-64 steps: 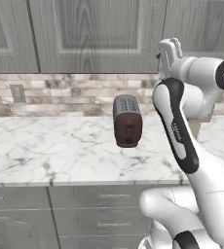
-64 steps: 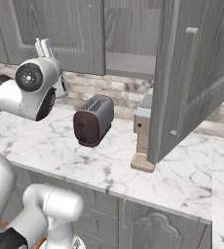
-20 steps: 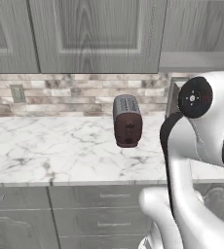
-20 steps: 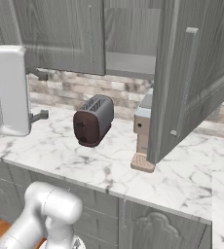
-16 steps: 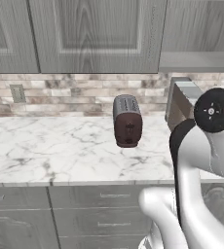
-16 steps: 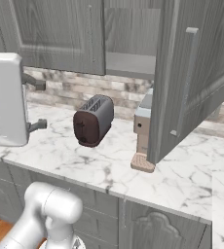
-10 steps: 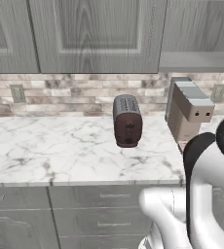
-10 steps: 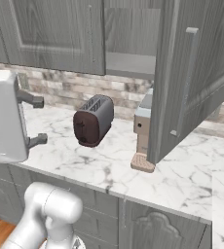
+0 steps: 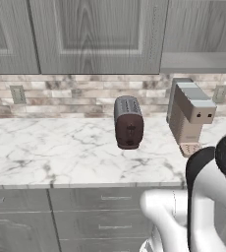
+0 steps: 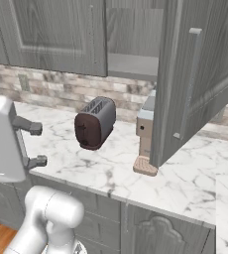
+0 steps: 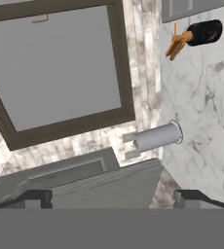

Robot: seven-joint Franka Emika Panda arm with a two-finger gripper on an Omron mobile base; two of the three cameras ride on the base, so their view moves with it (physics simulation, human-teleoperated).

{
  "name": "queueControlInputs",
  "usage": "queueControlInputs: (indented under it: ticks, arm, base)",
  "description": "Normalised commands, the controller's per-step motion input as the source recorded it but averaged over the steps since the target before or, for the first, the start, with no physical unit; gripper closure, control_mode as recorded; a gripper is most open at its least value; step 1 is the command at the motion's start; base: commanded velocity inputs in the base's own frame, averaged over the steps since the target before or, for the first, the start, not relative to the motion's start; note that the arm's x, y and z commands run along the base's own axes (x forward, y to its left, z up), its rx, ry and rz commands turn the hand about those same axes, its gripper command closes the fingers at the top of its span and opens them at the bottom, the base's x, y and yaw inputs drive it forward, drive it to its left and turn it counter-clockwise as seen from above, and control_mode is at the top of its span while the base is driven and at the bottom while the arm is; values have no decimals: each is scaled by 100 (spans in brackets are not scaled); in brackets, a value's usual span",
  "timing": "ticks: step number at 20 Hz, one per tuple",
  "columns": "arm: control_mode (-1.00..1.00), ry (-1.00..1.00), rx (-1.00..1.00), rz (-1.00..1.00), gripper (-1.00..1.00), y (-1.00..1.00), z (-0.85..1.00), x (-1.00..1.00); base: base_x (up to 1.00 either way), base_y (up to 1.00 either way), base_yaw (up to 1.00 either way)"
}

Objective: Open the cabinet. Pick the soap dispenser and place it next to the sink. Then close the cabinet.

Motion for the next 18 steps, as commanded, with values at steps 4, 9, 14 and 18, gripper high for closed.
queueControlInputs:
  ticks: [4,9,14,18]
  arm:
    - [-100,0,1,-1,-100,-17,-9,-17]
    - [-100,-1,0,0,-100,-12,0,-28]
    - [-100,0,0,0,-100,-7,0,-32]
    - [-100,3,0,0,-100,-7,0,-30]
  base:
    - [0,0,0]
    - [0,0,0]
    - [0,0,0]
    - [0,0,0]
